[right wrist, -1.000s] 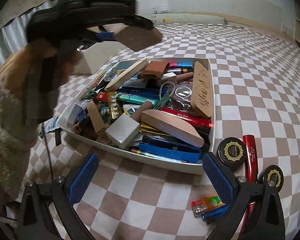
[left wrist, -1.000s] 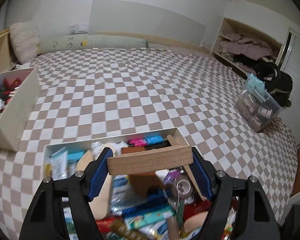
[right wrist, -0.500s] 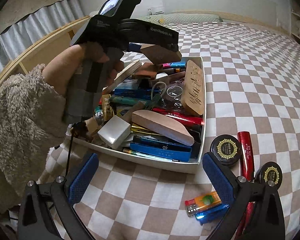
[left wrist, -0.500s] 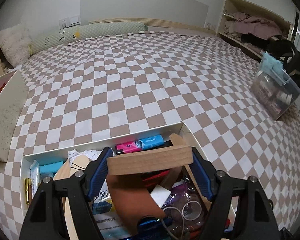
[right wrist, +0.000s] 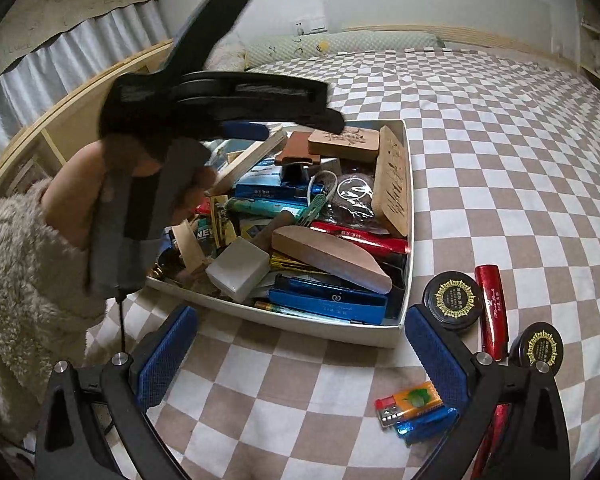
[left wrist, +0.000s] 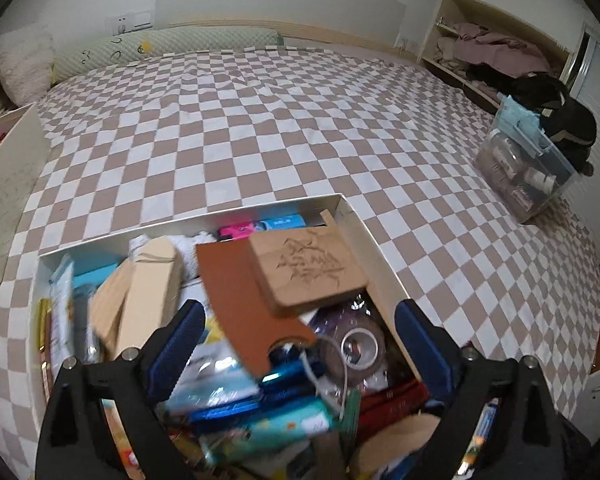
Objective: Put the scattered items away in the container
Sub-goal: 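Lower the carved plaque into the tray and open the left tool, then lift both tools out of the tray and back away from it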
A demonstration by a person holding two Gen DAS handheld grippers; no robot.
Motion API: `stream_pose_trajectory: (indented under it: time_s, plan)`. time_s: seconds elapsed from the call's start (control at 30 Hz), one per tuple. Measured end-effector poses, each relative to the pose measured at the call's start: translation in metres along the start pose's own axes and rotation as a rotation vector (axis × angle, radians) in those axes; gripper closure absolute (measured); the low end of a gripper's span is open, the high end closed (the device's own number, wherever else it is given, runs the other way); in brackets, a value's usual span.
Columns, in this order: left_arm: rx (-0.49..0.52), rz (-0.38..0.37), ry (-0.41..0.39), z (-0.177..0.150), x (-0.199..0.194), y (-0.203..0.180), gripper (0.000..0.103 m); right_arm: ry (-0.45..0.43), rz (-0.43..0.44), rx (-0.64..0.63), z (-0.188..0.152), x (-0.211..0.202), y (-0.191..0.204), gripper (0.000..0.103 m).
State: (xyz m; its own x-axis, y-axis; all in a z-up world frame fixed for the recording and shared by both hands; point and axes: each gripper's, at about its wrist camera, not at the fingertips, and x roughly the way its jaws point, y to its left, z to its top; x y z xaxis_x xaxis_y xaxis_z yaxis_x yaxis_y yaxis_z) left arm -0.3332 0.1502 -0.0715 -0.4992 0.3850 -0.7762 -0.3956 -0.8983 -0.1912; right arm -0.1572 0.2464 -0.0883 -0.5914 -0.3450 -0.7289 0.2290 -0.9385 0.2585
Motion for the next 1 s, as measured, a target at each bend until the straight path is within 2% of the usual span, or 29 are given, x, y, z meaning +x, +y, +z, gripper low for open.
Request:
stream_pose_trajectory:
  time_s: [0.2,0.3,0.37,1.0]
  plan:
    - [-0.027,0.012,-0.041,-0.014,-0.032,0.011,0.006,-0.021,0.000,0.010,0.002,-0.008,0.002,0.000]
    - [-0.046,0.027,-0.072,-0.021,-0.054,0.015,0.000,-0.046,-0.015,0.016,0.003,-0.015,0.004,0.000]
    - [-0.054,0.035,-0.093,-0.027,-0.068,0.016,0.000,-0.070,-0.028,0.022,0.004,-0.022,0.005,0.000]
    - [-0.026,0.115,-0.217,-0.069,-0.165,0.004,0.000,-0.209,-0.076,0.011,0.012,-0.093,0.030,0.000]
